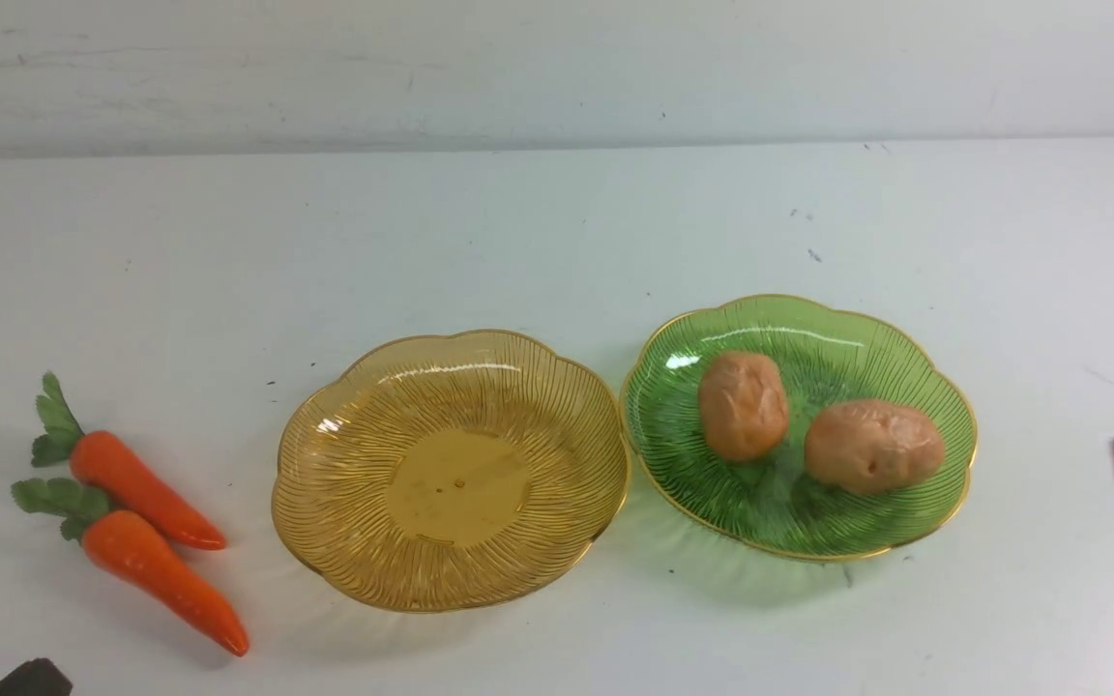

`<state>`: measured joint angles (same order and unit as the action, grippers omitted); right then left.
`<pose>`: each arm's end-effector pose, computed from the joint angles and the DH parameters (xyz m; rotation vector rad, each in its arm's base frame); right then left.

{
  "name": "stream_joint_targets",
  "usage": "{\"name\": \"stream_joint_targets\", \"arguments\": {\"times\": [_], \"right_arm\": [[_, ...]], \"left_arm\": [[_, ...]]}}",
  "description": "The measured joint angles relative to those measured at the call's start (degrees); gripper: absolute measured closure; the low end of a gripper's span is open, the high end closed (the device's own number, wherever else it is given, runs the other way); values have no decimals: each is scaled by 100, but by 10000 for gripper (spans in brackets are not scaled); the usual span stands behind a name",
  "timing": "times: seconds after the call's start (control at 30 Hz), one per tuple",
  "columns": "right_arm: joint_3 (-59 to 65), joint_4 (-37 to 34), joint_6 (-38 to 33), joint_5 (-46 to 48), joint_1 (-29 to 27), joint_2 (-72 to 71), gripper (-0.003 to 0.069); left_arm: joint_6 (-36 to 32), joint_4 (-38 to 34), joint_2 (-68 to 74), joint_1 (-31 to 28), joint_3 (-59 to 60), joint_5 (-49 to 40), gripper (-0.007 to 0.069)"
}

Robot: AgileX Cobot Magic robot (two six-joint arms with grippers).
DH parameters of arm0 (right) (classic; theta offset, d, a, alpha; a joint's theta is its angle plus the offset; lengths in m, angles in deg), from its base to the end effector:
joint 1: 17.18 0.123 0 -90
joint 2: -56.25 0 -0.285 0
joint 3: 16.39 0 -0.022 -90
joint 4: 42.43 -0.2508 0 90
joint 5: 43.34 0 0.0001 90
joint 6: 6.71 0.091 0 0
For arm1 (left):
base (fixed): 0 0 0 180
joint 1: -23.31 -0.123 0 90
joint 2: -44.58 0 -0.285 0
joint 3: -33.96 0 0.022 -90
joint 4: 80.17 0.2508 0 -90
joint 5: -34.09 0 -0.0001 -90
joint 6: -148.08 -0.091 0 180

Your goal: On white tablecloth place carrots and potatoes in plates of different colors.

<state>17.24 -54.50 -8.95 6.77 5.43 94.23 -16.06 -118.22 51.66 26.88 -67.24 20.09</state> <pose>0.0713 0.0455 0.3519 -0.4132 2.0999 0.4614 0.0541 -0.0170 0.1871 -0.6322 1.6508 -0.8569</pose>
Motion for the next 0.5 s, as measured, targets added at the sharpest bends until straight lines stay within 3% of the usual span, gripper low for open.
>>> {"name": "stream_joint_targets", "arguments": {"times": [0.17, 0.3, 0.4, 0.5], "right_arm": [[420, -148, 0, -70, 0, -1195, 674], [457, -196, 126, 99, 0, -1429, 674], [475, -322, 224, 365, 0, -1418, 674], [475, -395, 266, 487, 0, -1343, 674]], "left_arm": [[156, -1284, 0, 0, 0, 288, 627], [-179, -1996, 0, 0, -120, 619, 627], [-1117, -2056, 115, 0, -1312, 204, 628], [-1587, -1870, 528, 0, -2117, -277, 628]]}}
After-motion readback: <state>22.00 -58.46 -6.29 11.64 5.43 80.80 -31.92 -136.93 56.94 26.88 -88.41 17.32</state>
